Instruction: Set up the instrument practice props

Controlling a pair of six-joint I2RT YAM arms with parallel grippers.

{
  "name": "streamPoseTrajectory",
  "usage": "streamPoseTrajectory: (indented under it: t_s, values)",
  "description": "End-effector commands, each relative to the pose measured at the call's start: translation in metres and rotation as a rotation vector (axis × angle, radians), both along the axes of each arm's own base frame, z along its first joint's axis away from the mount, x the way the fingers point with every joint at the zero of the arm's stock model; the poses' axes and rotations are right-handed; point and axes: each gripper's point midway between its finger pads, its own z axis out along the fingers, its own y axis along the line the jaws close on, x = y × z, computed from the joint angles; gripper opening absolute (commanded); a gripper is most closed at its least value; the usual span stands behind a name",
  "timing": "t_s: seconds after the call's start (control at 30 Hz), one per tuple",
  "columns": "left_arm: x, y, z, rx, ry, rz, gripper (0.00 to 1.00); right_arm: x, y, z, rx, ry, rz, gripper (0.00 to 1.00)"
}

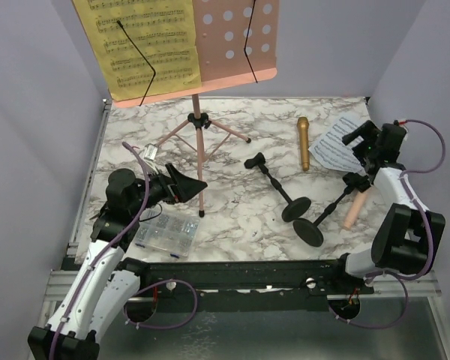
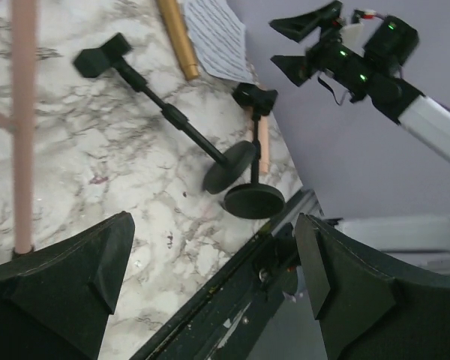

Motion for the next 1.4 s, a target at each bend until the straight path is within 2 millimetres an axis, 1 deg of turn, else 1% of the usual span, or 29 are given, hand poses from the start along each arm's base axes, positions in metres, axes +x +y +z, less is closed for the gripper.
streamPoseTrajectory:
  t_s: [0.0, 0.13, 0.17, 0.23, 0.27, 0.33, 0.4, 0.47, 0.53, 0.6, 0.67, 0.73, 0.83, 0.97, 1.07, 1.17, 1.27, 1.3, 1.37]
  values:
    - [-0.019, -0.028, 0.040, -0.012, -0.165, -0.135, 0.96, -0.030, -0.052, -0.031, 0.113, 0.197, -0.259, 1.00]
    - [-0.030, -0.049, 0.058, 0.014, -0.254, -0.237, 0.96, -0.038, -0.102, -0.038, 0.043, 0.216, -0.435, 1.00]
    - [-0.031, -0.054, 0.061, 0.023, -0.269, -0.261, 0.96, -0.041, -0.116, -0.041, 0.058, 0.221, -0.468, 1.00]
    - [-0.036, -0.067, 0.067, 0.032, -0.286, -0.323, 0.96, -0.047, -0.137, -0.051, 0.148, 0.222, -0.486, 1.00]
    - [-0.040, -0.074, 0.071, 0.033, -0.296, -0.353, 0.96, -0.046, -0.139, -0.053, 0.205, 0.207, -0.441, 1.00]
    - [-0.045, -0.088, 0.072, 0.041, -0.303, -0.408, 0.96, -0.040, -0.144, -0.052, 0.228, 0.164, -0.381, 0.99]
    - [-0.052, -0.104, 0.071, 0.050, -0.310, -0.449, 0.96, -0.034, -0.143, -0.054, 0.255, 0.149, -0.340, 0.99]
    - [-0.060, -0.121, 0.068, 0.062, -0.316, -0.480, 0.96, -0.028, -0.140, -0.062, 0.286, 0.138, -0.312, 0.98]
    - [-0.067, -0.138, 0.066, 0.070, -0.321, -0.492, 0.96, -0.023, -0.134, -0.073, 0.331, 0.148, -0.287, 0.96]
    - [-0.079, -0.155, 0.063, 0.080, -0.324, -0.517, 0.96, -0.013, -0.132, -0.074, 0.334, 0.113, -0.231, 0.94]
    - [-0.092, -0.169, 0.060, 0.097, -0.333, -0.545, 0.96, -0.009, -0.135, -0.081, 0.324, 0.106, -0.231, 0.94]
    - [-0.101, -0.181, 0.056, 0.117, -0.345, -0.564, 0.96, -0.005, -0.136, -0.086, 0.326, 0.103, -0.220, 0.94]
    - [-0.107, -0.193, 0.053, 0.143, -0.358, -0.574, 0.96, 0.003, -0.129, -0.096, 0.368, 0.107, -0.183, 0.87]
    - [-0.106, -0.201, 0.063, 0.153, -0.400, -0.552, 0.96, 0.015, -0.114, -0.104, 0.393, 0.100, -0.136, 0.82]
    - [-0.100, -0.205, 0.077, 0.168, -0.454, -0.539, 0.96, 0.025, -0.103, -0.111, 0.445, 0.105, -0.106, 0.76]
    - [-0.093, -0.210, 0.095, 0.195, -0.518, -0.533, 0.96, 0.035, -0.098, -0.112, 0.472, 0.094, -0.088, 0.69]
    - [-0.083, -0.219, 0.103, 0.244, -0.603, -0.528, 0.96, 0.044, -0.093, -0.116, 0.471, 0.095, -0.065, 0.63]
    - [-0.077, -0.221, 0.105, 0.265, -0.630, -0.516, 0.97, 0.047, -0.091, -0.118, 0.476, 0.097, -0.054, 0.59]
    - [-0.066, -0.227, 0.108, 0.305, -0.668, -0.487, 0.97, 0.053, -0.086, -0.121, 0.475, 0.092, -0.033, 0.46]
